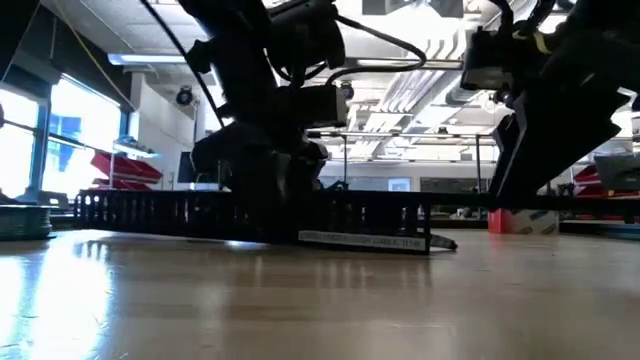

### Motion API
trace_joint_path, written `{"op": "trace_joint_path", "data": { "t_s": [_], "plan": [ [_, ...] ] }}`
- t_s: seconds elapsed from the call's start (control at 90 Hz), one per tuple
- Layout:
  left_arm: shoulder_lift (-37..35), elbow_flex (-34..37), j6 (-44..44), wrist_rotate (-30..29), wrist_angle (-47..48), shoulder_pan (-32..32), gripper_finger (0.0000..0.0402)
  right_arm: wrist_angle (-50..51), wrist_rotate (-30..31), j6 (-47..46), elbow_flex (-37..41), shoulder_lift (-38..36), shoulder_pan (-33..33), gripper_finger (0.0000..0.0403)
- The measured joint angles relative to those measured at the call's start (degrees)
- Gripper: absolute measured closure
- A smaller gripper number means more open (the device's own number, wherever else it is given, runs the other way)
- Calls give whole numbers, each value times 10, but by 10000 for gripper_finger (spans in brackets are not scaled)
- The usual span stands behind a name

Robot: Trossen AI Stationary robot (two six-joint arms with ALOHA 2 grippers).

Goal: Ziptie cables
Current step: Close the black cable duct

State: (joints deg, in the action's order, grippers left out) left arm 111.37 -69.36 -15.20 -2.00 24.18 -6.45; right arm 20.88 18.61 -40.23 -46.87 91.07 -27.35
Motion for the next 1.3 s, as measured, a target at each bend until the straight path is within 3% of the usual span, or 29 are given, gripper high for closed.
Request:
{"op": "trace_joint_path", "data": {
  "t_s": [0.244, 0.622, 1.078, 1.122, 1.178, 1.3],
  "plan": [
    [0, -10, 1, 0, 5, 3, 111, 2, -4, 2, 1, -6, 0, 202],
    [0, 2, 1, -27, -54, -16, 127, 6, -12, 8, -3, -8, 3, 202],
    [0, 3, 17, -33, -83, -16, 135, 7, -67, 75, -36, -8, 61, 203],
    [-3, 3, 23, -35, -70, -16, 135, 6, -67, 75, -36, -8, 62, 213],
    [-6, 3, 31, -38, -46, -17, 135, 3, -73, 77, -37, -8, 62, 256],
    [-19, 3, 48, -55, 18, -15, 135, 4, -78, 77, -37, -8, 61, 285]
  ]
}}
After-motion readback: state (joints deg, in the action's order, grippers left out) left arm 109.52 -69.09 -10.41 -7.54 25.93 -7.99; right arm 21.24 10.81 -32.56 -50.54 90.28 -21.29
